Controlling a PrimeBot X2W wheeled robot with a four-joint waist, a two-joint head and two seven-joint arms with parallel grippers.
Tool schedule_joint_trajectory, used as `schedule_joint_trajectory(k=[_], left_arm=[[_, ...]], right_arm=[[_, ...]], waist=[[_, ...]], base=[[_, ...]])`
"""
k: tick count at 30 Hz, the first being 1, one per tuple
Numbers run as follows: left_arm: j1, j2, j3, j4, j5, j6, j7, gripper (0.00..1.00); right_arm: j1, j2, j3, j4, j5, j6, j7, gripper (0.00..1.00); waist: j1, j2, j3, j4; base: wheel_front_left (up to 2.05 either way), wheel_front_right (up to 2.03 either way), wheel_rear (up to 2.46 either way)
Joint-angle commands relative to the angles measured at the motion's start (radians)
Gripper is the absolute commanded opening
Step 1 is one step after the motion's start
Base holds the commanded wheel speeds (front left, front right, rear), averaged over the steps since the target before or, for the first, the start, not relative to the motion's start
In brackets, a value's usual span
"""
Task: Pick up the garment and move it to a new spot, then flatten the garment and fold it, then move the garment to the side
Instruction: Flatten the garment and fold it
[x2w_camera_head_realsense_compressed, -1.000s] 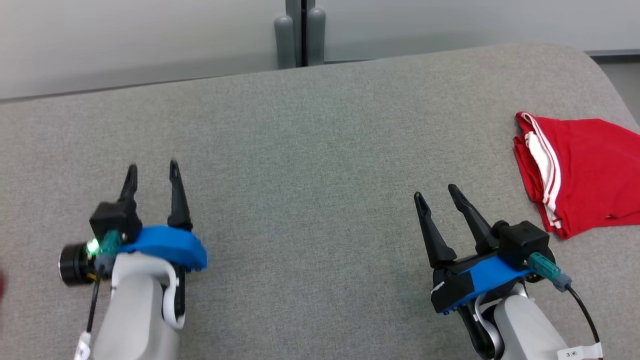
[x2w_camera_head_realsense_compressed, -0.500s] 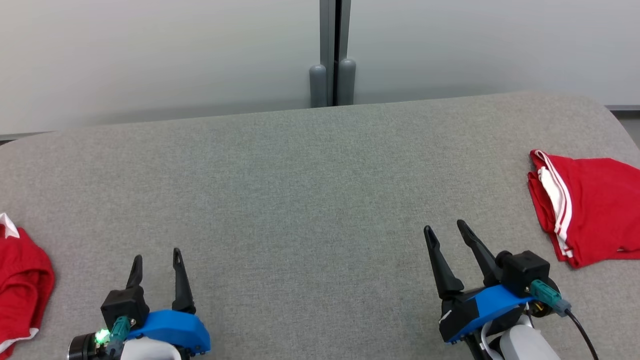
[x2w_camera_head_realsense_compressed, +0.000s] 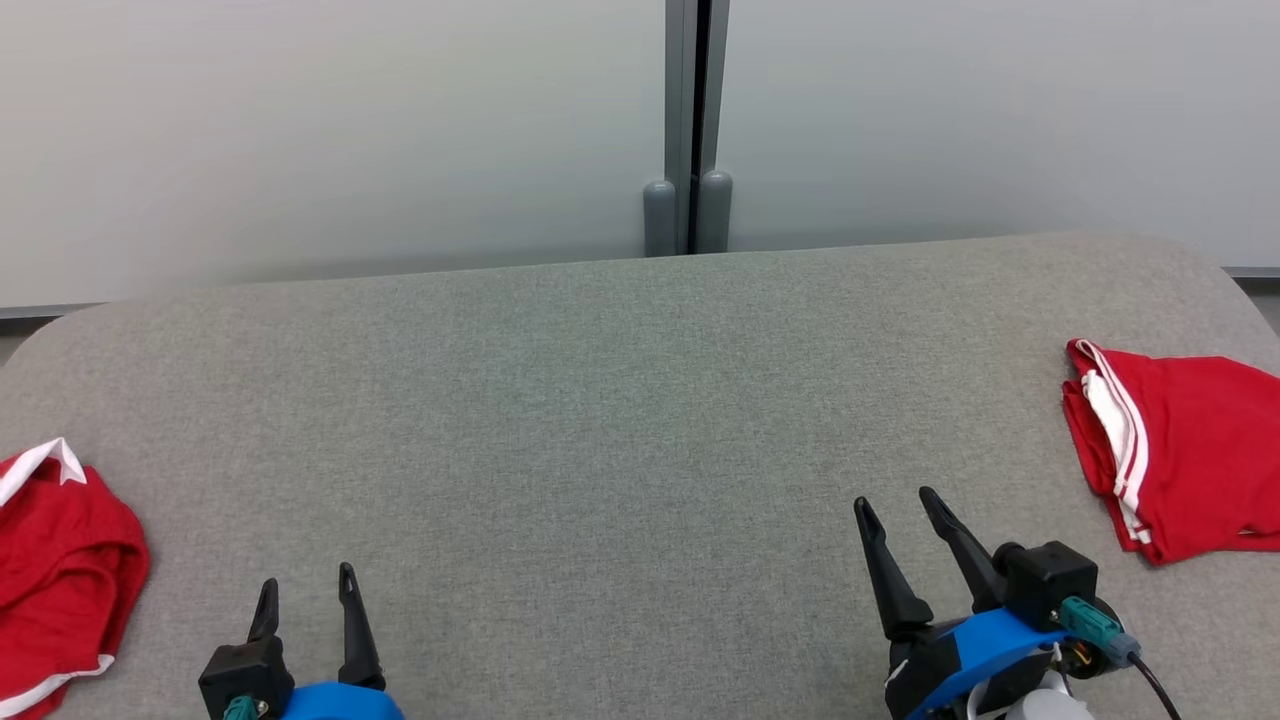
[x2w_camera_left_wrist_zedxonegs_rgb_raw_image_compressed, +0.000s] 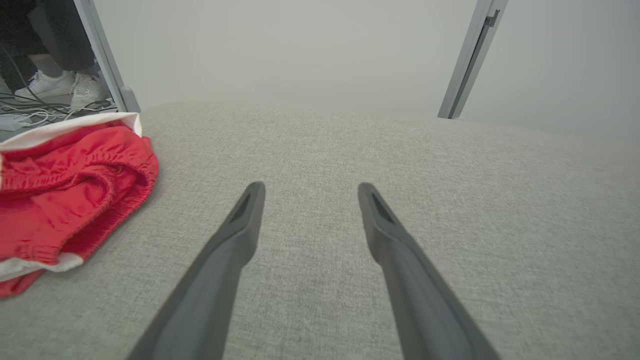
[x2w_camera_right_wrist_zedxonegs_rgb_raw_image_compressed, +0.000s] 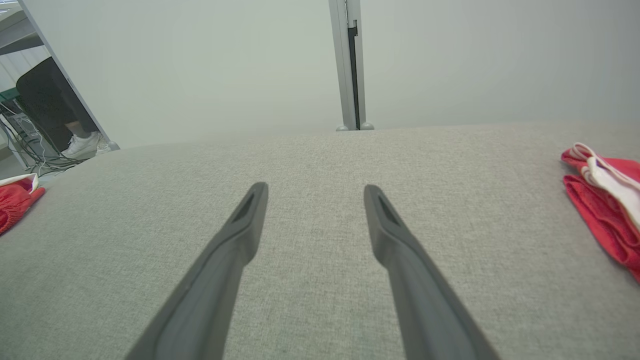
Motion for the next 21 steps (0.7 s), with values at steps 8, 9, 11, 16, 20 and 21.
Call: schedule_joint_trajectory(k=[8, 9, 11, 16, 20, 21], left_arm=[[-0.001, -0.001, 0.013, -0.001, 0.004, 0.006, 0.000, 1.00], [-0.001, 0.000, 0.013, 0.000, 0.003, 0.006, 0.000, 1.00], [-0.006, 0.000, 0.015, 0.000, 0.003, 0.005, 0.000, 1.00], [-0.022, -0.001, 0.016, 0.000, -0.001, 0.009, 0.000, 1.00], [-0.031, 0.000, 0.024, 0.000, -0.002, 0.014, 0.000, 1.00], [-0.030, -0.001, 0.027, 0.000, -0.003, 0.015, 0.000, 1.00]], right_arm=[[0.016, -0.003, -0.039, 0.004, -0.036, 0.000, -0.005, 1.00], [0.018, -0.003, -0.046, 0.003, -0.040, 0.000, -0.005, 1.00], [0.020, -0.003, -0.054, 0.001, -0.047, 0.000, -0.005, 1.00], [0.019, -0.003, -0.067, -0.008, -0.070, 0.000, -0.005, 1.00], [0.018, -0.003, -0.102, -0.007, -0.096, 0.000, -0.005, 1.00], [0.016, -0.003, -0.114, -0.006, -0.104, 0.000, -0.005, 1.00]], waist=[[0.0001, 0.0001, 0.003, 0.020], [0.0001, 0.0001, 0.004, 0.025], [0.0001, 0.0001, 0.007, 0.038], [0.0001, 0.0001, 0.021, 0.110], [0.0001, 0.0001, 0.037, 0.206], [0.0001, 0.0001, 0.041, 0.231]], base=[[0.00, 0.00, 0.00], [0.00, 0.00, 0.00], [0.00, 0.00, 0.00], [0.00, 0.00, 0.00], [0.00, 0.00, 0.00], [0.00, 0.00, 0.00]])
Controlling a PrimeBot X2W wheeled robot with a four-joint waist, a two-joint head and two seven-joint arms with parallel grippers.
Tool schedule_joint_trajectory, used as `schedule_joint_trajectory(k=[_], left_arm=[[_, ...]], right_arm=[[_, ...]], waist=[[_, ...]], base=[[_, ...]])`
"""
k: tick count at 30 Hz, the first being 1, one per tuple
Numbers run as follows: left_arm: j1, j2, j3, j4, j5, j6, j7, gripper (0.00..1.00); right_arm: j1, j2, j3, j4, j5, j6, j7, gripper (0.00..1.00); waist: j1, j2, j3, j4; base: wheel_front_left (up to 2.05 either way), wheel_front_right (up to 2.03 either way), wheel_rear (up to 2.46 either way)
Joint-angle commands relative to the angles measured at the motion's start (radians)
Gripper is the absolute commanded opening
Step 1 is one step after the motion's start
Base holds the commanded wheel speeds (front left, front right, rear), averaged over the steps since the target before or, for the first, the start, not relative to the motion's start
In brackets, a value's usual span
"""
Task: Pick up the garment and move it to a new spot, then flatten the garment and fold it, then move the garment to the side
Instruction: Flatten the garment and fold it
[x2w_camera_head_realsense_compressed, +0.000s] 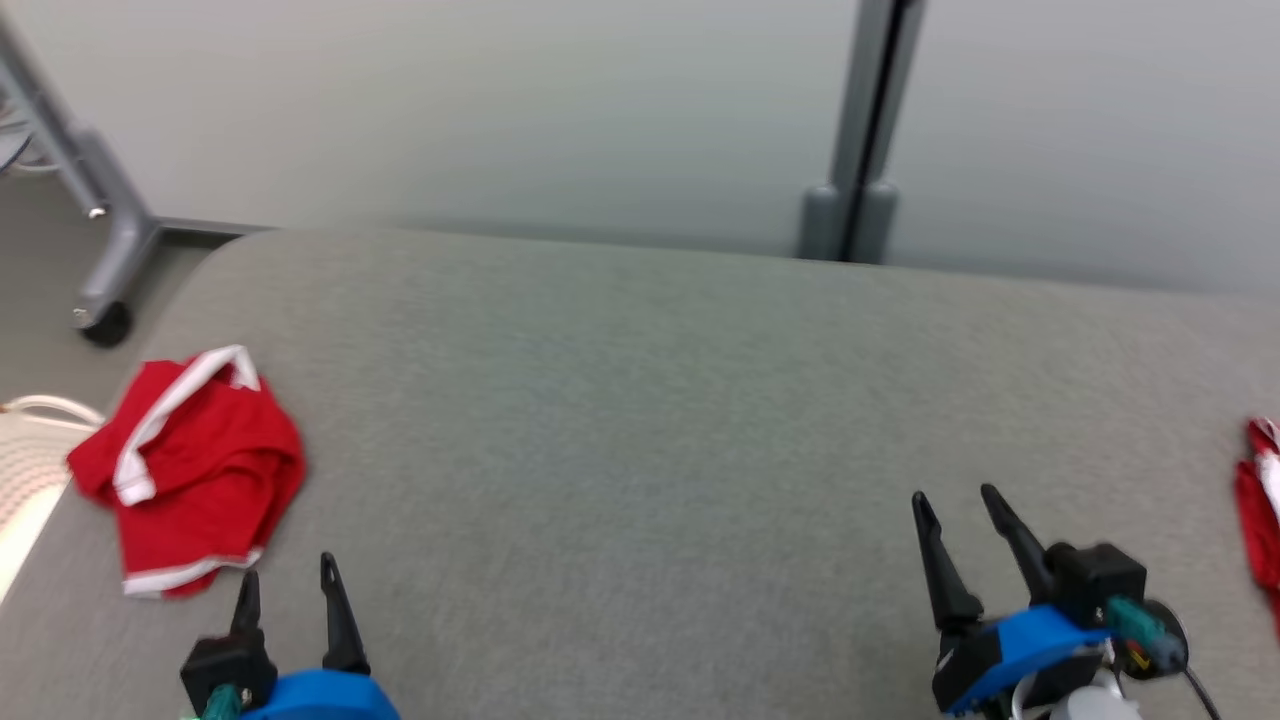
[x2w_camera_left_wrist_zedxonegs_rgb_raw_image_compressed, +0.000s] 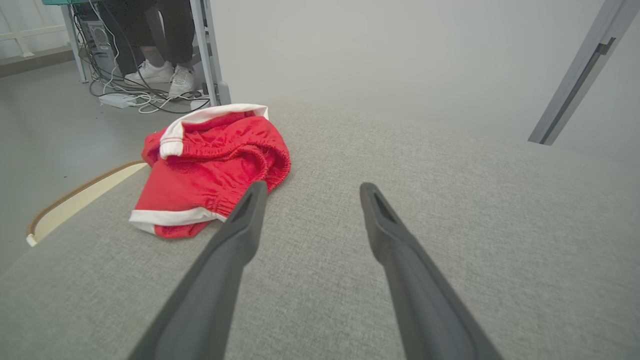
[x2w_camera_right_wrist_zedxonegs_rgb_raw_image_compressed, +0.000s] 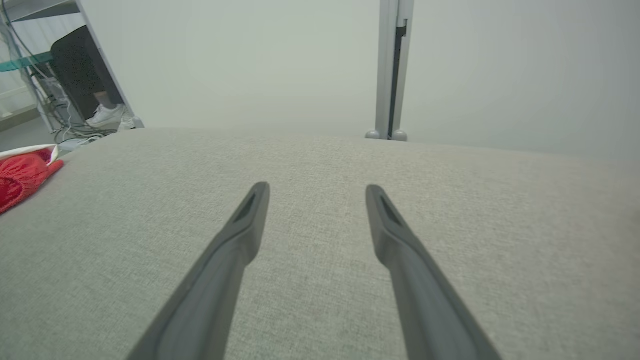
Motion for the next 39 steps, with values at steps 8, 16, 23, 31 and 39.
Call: schedule_joint_trajectory(k=[8, 16, 23, 31, 39], left_arm=[[0.022, -0.001, 0.030, 0.006, -0.010, 0.008, 0.000, 1.00], [0.029, -0.001, 0.051, 0.014, -0.031, 0.018, 0.000, 1.00], [-0.001, -0.001, 0.044, 0.015, -0.049, 0.021, 0.000, 1.00], [-0.106, -0.002, 0.077, 0.065, -0.048, 0.004, 0.000, 1.00], [-0.296, 0.028, 0.133, 0.195, -0.009, -0.037, 0.000, 1.00]], right_arm=[[-0.014, -0.003, -0.055, 0.002, -0.022, 0.000, -0.005, 1.00], [-0.033, -0.004, -0.034, 0.000, -0.027, 0.000, -0.005, 1.00], [-0.048, -0.004, -0.018, -0.008, -0.040, 0.000, -0.005, 1.00], [-0.081, -0.003, 0.002, -0.025, -0.069, 0.000, -0.005, 1.00], [-0.129, -0.004, 0.020, -0.062, -0.113, 0.000, -0.005, 1.00]], waist=[[0.0000, 0.0001, 0.058, 0.222], [0.0000, 0.0001, 0.077, 0.310], [0.0000, 0.0001, 0.108, 0.333], [0.0000, 0.0001, 0.175, 0.301], [0.0000, 0.0001, 0.281, 0.237]], base=[[0.00, 0.00, 0.00], [0.00, 0.00, 0.00], [0.00, 0.00, 0.00], [0.00, 0.00, 0.00], [0.00, 0.00, 0.00]])
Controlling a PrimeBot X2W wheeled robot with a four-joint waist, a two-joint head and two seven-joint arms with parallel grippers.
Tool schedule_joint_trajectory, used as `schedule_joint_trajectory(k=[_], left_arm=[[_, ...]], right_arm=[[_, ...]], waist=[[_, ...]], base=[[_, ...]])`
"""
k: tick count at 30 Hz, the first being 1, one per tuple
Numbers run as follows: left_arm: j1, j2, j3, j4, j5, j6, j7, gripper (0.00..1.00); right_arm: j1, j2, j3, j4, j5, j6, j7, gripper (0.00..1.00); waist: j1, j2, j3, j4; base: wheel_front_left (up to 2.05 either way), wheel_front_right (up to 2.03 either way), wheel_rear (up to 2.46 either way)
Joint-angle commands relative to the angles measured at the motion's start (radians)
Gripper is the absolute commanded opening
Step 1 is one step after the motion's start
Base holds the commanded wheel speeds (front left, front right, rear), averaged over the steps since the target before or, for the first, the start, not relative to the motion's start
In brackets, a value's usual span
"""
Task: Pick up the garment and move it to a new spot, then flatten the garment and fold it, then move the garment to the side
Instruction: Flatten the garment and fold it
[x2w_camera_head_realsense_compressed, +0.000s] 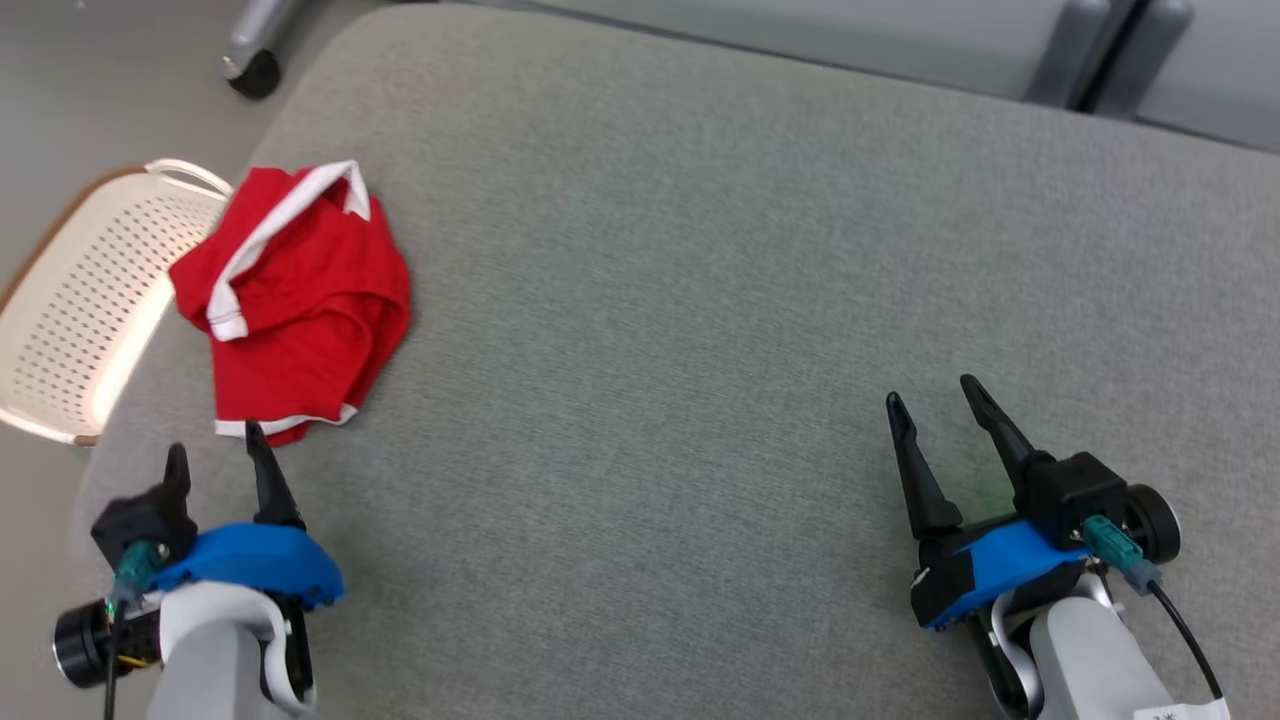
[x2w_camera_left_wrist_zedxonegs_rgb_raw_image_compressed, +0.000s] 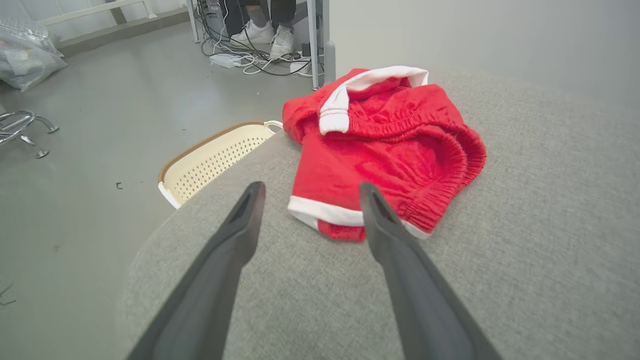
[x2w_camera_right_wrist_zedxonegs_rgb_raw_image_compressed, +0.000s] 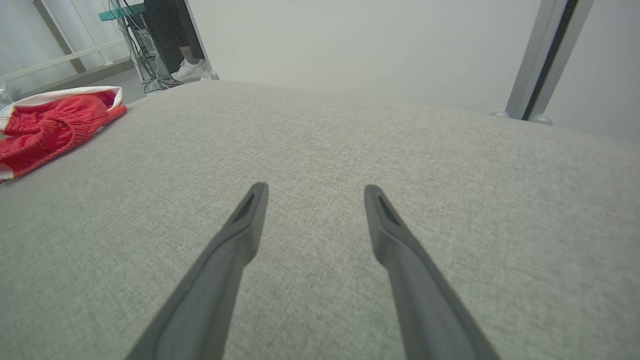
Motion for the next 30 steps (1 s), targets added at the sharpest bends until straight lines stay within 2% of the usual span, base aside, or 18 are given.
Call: schedule_joint_trajectory(k=[1, 9, 16, 17, 18, 19, 24, 30], left_arm=[[-0.051, 0.015, 0.007, 0.044, 0.006, -0.018, 0.000, 1.00], [-0.249, 0.075, 0.021, 0.259, 0.002, -0.085, 0.000, 1.00], [-0.337, 0.068, 0.014, 0.470, -0.010, -0.095, 0.008, 1.00], [-0.344, 0.064, 0.011, 0.493, -0.013, -0.103, 0.013, 0.11], [-0.344, 0.064, 0.011, 0.493, -0.013, -0.103, 0.013, 0.11], [-0.355, 0.059, 0.015, 0.532, -0.024, -0.109, 0.015, 0.00], [-0.392, 0.089, 0.007, 0.521, -0.017, -0.113, 0.005, 0.00], [-0.398, 0.114, -0.010, 0.323, 0.021, -0.115, -0.001, 0.00]], right_arm=[[-0.019, -0.004, 0.006, -0.014, -0.010, 0.000, -0.005, 1.00], [-0.068, -0.013, 0.006, -0.049, -0.032, 0.000, -0.005, 1.00], [-0.076, -0.018, -0.003, -0.047, -0.028, 0.000, -0.002, 1.00], [-0.077, -0.018, -0.005, -0.046, -0.026, 0.000, -0.002, 1.00], [-0.077, -0.018, -0.005, -0.046, -0.026, 0.000, -0.002, 1.00], [-0.078, -0.017, -0.009, -0.046, -0.023, 0.000, -0.002, 1.00], [-0.080, -0.012, -0.010, -0.041, -0.014, 0.000, -0.002, 1.00], [-0.066, -0.005, -0.009, -0.032, 0.010, 0.000, -0.003, 1.00]], waist=[[-0.0002, -0.0002, 0.024, -0.014], [-0.0002, -0.0002, 0.125, -0.084], [-0.0002, -0.0002, 0.154, -0.116], [-0.0002, -0.0002, 0.154, -0.119], [-0.0002, -0.0002, 0.154, -0.119], [-0.0002, -0.0002, 0.151, -0.124], [-0.0002, -0.0002, 0.129, -0.130], [-0.0002, -0.0002, 0.066, -0.146]], base=[[0.00, 0.00, 0.00], [0.00, 0.00, 0.00], [0.00, 0.00, 0.00], [0.00, 0.00, 0.00], [0.00, 0.00, 0.00], [0.00, 0.00, 0.00], [0.00, 0.00, 0.00], [0.00, 0.00, 0.00]])
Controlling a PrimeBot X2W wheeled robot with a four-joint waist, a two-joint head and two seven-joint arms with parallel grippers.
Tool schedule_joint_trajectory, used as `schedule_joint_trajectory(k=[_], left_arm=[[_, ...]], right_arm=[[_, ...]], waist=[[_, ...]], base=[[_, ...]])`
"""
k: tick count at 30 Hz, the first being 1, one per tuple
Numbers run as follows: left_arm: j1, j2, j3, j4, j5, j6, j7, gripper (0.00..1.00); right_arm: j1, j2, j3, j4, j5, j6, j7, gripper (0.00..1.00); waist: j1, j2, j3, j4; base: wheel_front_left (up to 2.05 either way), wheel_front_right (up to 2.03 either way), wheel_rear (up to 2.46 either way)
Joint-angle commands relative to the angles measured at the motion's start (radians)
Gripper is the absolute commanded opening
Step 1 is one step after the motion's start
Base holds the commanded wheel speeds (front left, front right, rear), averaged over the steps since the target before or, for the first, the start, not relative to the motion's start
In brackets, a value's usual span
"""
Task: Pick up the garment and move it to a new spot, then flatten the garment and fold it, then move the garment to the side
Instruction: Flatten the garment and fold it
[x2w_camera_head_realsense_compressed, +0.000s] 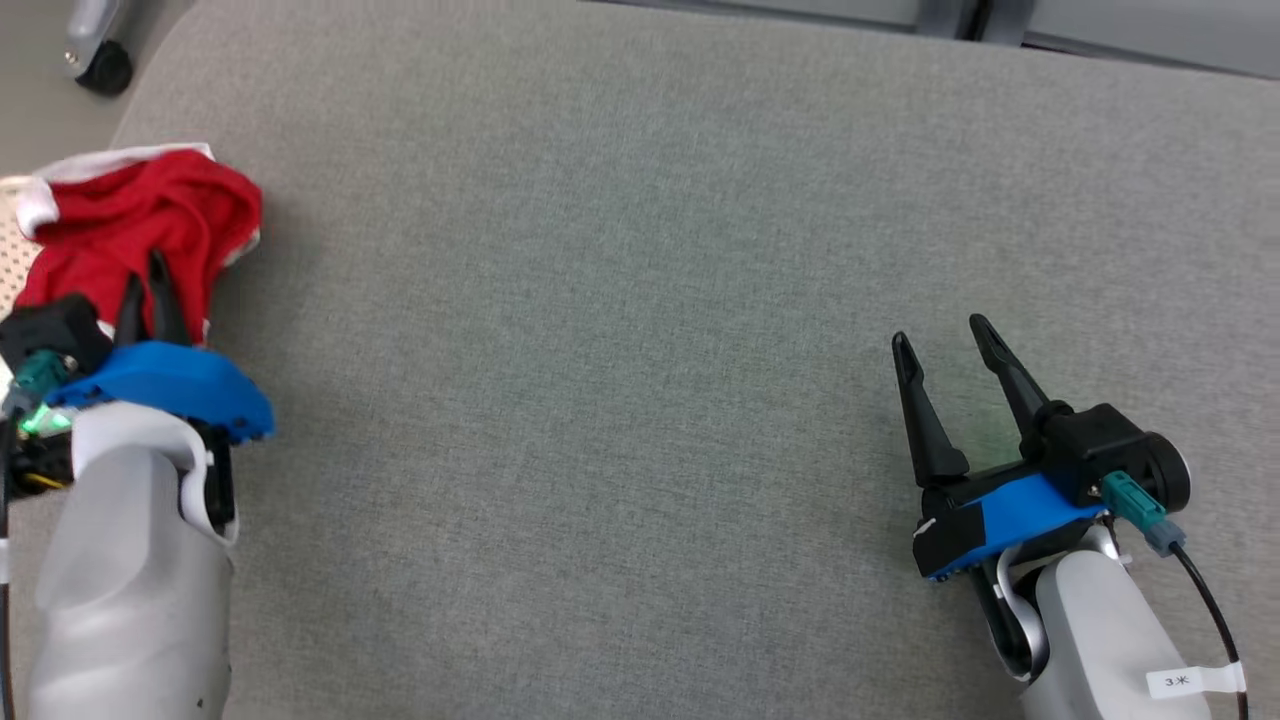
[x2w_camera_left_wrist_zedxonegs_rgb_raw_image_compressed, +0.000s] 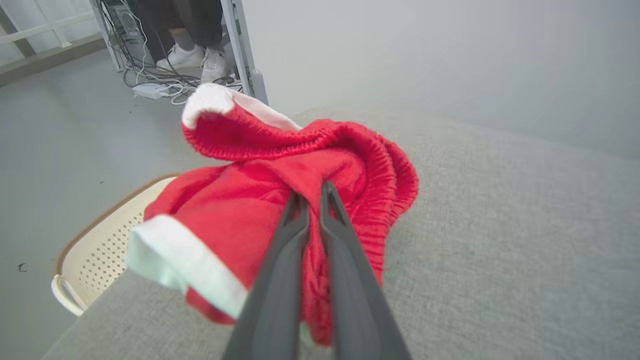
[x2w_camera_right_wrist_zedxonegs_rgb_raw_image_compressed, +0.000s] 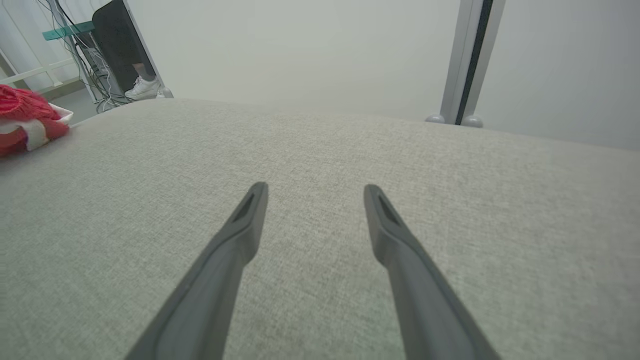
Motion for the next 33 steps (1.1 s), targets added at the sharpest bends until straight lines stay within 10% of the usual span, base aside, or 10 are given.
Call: schedule_joint_trajectory(k=[1, 24, 33], left_arm=[[0.000, 0.003, -0.010, -0.034, 0.011, -0.005, -0.004, 0.00], [0.089, -0.125, -0.290, -0.283, 0.058, -0.062, -0.003, 0.00], [0.175, -0.127, -0.437, -0.283, -0.063, -0.029, -0.003, 0.00]], right_arm=[[0.008, -0.001, 0.001, 0.004, 0.010, 0.000, -0.001, 1.00], [0.053, -0.001, 0.058, 0.016, 0.152, 0.000, -0.001, 1.00], [0.072, 0.000, 0.064, 0.016, 0.162, 0.000, -0.001, 1.00]], waist=[[0.0001, 0.0000, -0.026, -0.021], [0.0001, 0.0000, -0.136, -0.492], [0.0001, 0.0000, -0.139, -0.539]], base=[[0.00, 0.00, 0.00], [0.00, 0.00, 0.00], [0.00, 0.00, 0.00]])
